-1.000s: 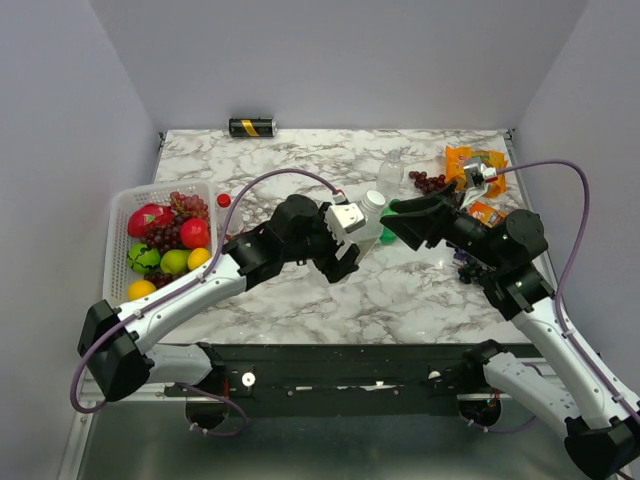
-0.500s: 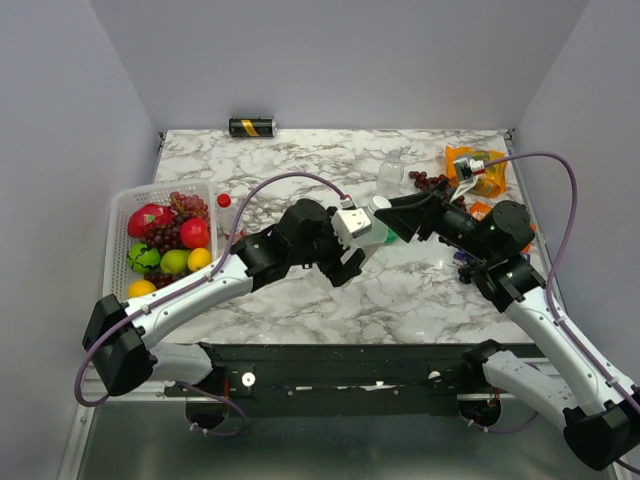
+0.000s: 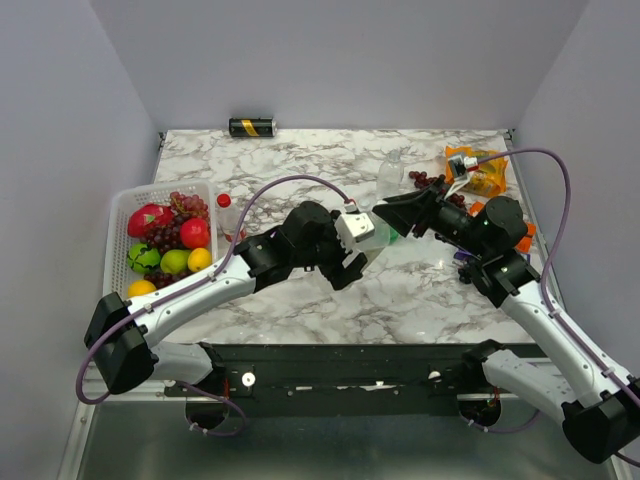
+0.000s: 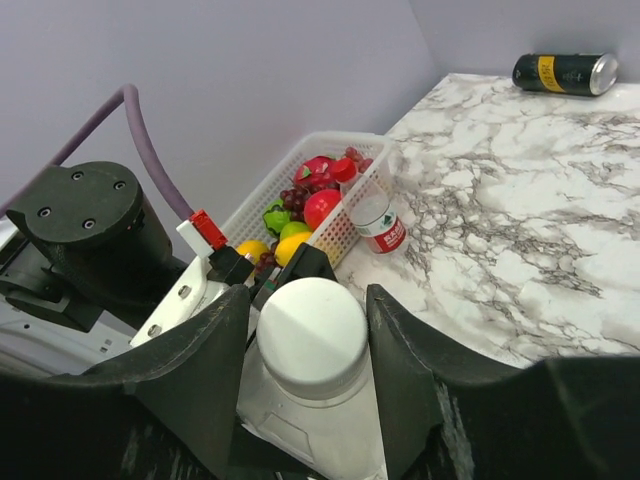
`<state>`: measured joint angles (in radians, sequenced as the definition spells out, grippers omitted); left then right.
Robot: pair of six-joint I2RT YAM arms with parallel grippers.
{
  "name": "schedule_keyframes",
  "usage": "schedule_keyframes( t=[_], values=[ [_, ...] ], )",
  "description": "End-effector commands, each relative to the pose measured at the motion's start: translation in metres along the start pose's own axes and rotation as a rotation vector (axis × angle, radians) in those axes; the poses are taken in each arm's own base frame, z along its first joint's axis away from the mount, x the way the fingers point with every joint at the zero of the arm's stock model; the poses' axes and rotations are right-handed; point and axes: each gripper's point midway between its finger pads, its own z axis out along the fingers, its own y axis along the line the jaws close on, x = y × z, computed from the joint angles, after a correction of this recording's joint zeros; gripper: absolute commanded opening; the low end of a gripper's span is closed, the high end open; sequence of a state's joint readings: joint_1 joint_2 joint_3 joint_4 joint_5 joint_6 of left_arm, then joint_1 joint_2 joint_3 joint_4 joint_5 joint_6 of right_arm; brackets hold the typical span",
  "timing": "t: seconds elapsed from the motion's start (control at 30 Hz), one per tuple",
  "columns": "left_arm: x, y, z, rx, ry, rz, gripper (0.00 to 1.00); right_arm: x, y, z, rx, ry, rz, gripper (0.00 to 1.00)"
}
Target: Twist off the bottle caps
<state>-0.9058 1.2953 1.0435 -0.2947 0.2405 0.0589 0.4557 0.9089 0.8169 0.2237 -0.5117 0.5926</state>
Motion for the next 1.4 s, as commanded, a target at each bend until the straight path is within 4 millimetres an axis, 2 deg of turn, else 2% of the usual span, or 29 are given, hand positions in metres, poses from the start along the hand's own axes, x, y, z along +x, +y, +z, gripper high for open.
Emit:
schedule_keyframes(
  t=[0.0, 0.07, 0.17, 0.33, 0.5, 0.7, 0.87, 1.0, 1.2, 1.27, 1.33, 1.37],
  values=[
    [-0.017, -0.003, -0.003, 0.012, -0.049, 0.016, 0.19, -0.010, 0.015, 0.002, -0.048, -0.019, -0.018, 0.48],
    [-0.017, -0.004, -0.004, 0.018, -0.051, 0.020, 0.19, -0.009, 0.013, 0.003, -0.043, -0.019, -0.019, 0.38],
    [-0.016, -0.006, -0.003, 0.032, -0.050, 0.026, 0.19, -0.012, 0.009, 0.002, -0.015, -0.032, -0.032, 0.29],
    [-0.012, -0.012, 0.001, 0.068, -0.041, 0.028, 0.17, -0.029, 0.001, -0.003, 0.068, -0.068, -0.102, 0.24],
    [-0.009, -0.014, 0.004, 0.082, -0.033, 0.027, 0.16, -0.064, 0.008, -0.007, 0.105, -0.134, -0.182, 0.23],
    [-0.010, -0.019, 0.002, 0.108, -0.040, 0.033, 0.15, -0.084, 0.012, -0.019, 0.101, -0.163, -0.235, 0.22],
    [-0.018, -0.034, -0.003, 0.193, -0.082, 0.051, 0.15, -0.076, 0.030, -0.023, -0.005, -0.120, -0.301, 0.22],
    [-0.025, -0.054, -0.013, 0.305, -0.121, 0.076, 0.15, -0.056, 0.052, -0.026, -0.163, -0.041, -0.333, 0.21],
    [-0.031, -0.093, -0.032, 0.567, -0.168, 0.106, 0.15, -0.034, 0.081, -0.037, -0.377, 0.044, -0.393, 0.21],
    [-0.032, -0.106, -0.040, 0.656, -0.183, 0.116, 0.15, -0.033, 0.089, -0.040, -0.428, 0.048, -0.423, 0.21],
    [-0.032, -0.106, -0.041, 0.658, -0.183, 0.115, 0.15, -0.038, 0.089, -0.040, -0.414, 0.033, -0.422, 0.21],
    [-0.031, -0.100, -0.037, 0.616, -0.176, 0.114, 0.15, -0.041, 0.089, -0.040, -0.401, 0.018, -0.426, 0.21]
  ],
)
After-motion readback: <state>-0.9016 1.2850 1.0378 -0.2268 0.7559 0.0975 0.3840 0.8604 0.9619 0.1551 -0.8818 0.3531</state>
